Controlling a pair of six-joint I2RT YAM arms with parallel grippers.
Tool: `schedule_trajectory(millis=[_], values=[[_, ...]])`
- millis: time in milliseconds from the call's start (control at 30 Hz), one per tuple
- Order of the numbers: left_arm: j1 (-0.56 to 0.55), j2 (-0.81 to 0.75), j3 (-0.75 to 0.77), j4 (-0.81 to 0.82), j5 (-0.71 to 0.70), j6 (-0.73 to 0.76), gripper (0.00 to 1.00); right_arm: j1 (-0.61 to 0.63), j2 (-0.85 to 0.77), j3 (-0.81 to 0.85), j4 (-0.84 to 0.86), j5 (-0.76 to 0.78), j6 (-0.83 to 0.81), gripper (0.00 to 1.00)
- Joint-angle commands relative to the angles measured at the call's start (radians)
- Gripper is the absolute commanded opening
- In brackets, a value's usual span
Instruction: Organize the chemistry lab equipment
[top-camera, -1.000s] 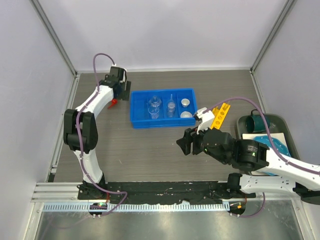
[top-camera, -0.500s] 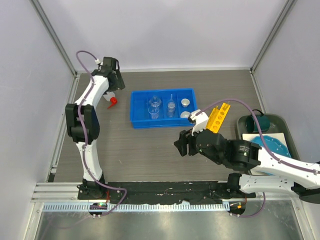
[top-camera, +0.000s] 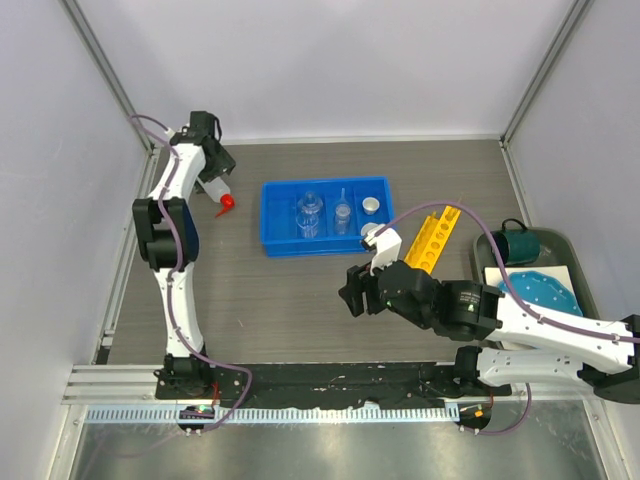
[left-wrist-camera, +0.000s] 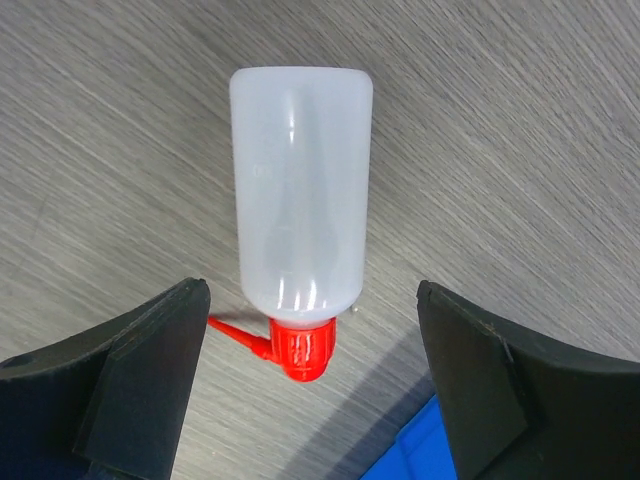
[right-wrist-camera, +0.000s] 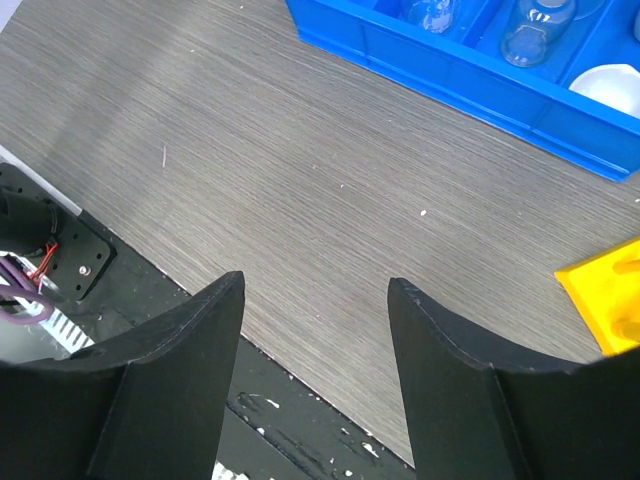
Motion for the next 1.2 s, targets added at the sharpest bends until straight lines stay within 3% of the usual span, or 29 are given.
schedule_trajectory(millis=[0, 333, 567, 767, 833, 900, 1167], values=[[0.011, 0.033, 0.074, -0.031, 0.01, -0.059, 0.91, 0.005, 0.001, -0.004, 0.068, -0.025, -0.01, 0.65], [0.046, 0.116, 0.122, -0.034, -0.003, -0.098, 0.92, 0.005, -0.005, -0.04, 0.081, -0.034, -0.004, 0.65], [0.049, 0.148, 0.117, -0.02, -0.012, -0.105, 0.87, 0.005, 0.006, -0.047, 0.084, -0.033, 0.001, 0.65], [0.051, 0.163, 0.114, -0.014, -0.004, -0.081, 0.68, 0.005, 0.017, -0.047, 0.091, -0.034, 0.006, 0.65], [0.049, 0.162, 0.107, -0.014, -0.006, -0.065, 0.53, 0.005, 0.021, -0.046, 0.093, -0.037, 0.007, 0.65], [0.051, 0.151, 0.094, -0.011, -0.01, -0.05, 0.46, 0.005, 0.024, -0.043, 0.094, -0.039, 0.01, 0.65], [0.032, 0.05, 0.025, -0.015, -0.041, 0.049, 0.43, 0.005, 0.037, -0.033, 0.102, -0.043, 0.022, 0.65]])
